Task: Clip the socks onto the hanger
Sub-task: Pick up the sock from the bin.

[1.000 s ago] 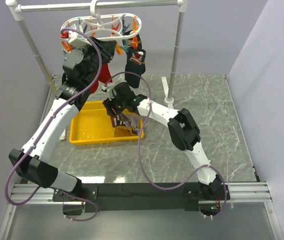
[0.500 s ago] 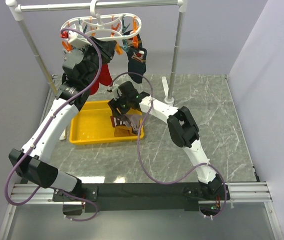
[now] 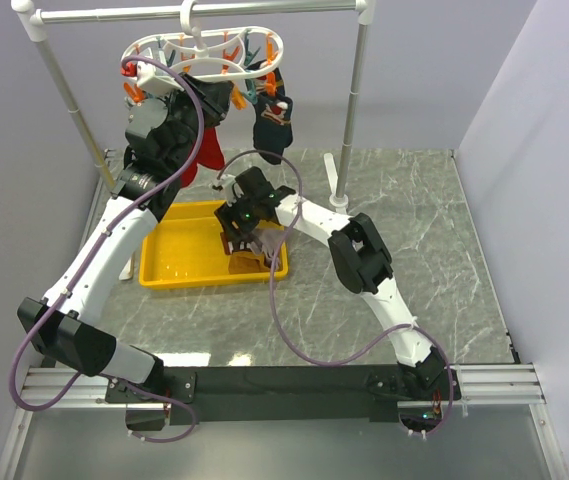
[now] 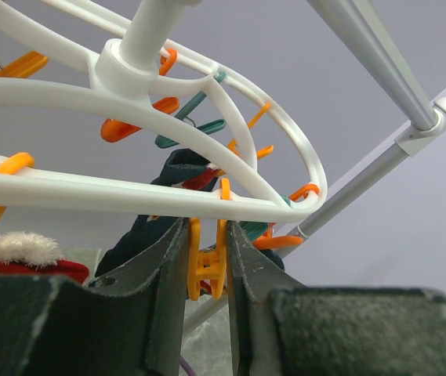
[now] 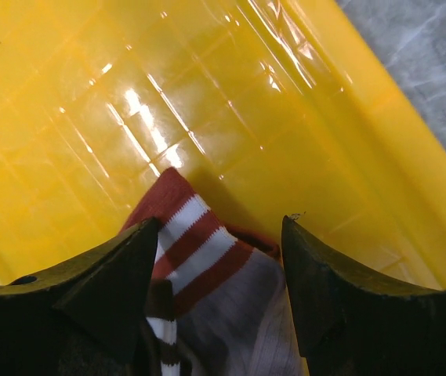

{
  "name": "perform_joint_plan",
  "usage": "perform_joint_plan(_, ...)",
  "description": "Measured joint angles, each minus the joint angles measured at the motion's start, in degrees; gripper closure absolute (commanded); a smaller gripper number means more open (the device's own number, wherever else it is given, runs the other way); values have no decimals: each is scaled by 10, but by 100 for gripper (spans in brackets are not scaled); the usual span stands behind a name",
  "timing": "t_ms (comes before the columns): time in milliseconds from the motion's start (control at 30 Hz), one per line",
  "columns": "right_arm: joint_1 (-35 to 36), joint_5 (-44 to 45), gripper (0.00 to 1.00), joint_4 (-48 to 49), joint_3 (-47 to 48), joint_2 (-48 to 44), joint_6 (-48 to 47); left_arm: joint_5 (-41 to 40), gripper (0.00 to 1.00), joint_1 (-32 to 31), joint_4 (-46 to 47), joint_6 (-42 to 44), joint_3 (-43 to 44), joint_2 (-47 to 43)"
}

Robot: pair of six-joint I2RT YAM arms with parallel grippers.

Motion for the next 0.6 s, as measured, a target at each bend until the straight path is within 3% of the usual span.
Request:
perform_joint_plan(67, 0, -2, 34, -2, 5, 0, 2, 0, 73, 0, 0, 0, 0, 0)
perform_joint_plan(100, 0, -3, 46, -3, 5, 0, 2, 0, 73, 0, 0, 0, 0, 0)
perform_joint_plan(200, 1, -4, 70, -5, 5, 1, 2, 0, 73, 0, 0, 0, 0, 0)
perform_joint_plan(233, 1, -5, 85, -7, 5, 2, 3, 0, 73, 0, 0, 0, 0, 0)
perform_joint_plan(300, 1, -8, 100, -11, 5, 2, 4, 0, 73, 0, 0, 0, 0, 0)
perform_joint_plan(467, 0, -25, 100, 4, -8, -2, 17, 0, 73, 0, 0, -1, 0, 0)
perform_joint_plan(600, -1, -34, 100, 59, -94, -43, 54, 0, 73, 0, 0, -1, 0, 0)
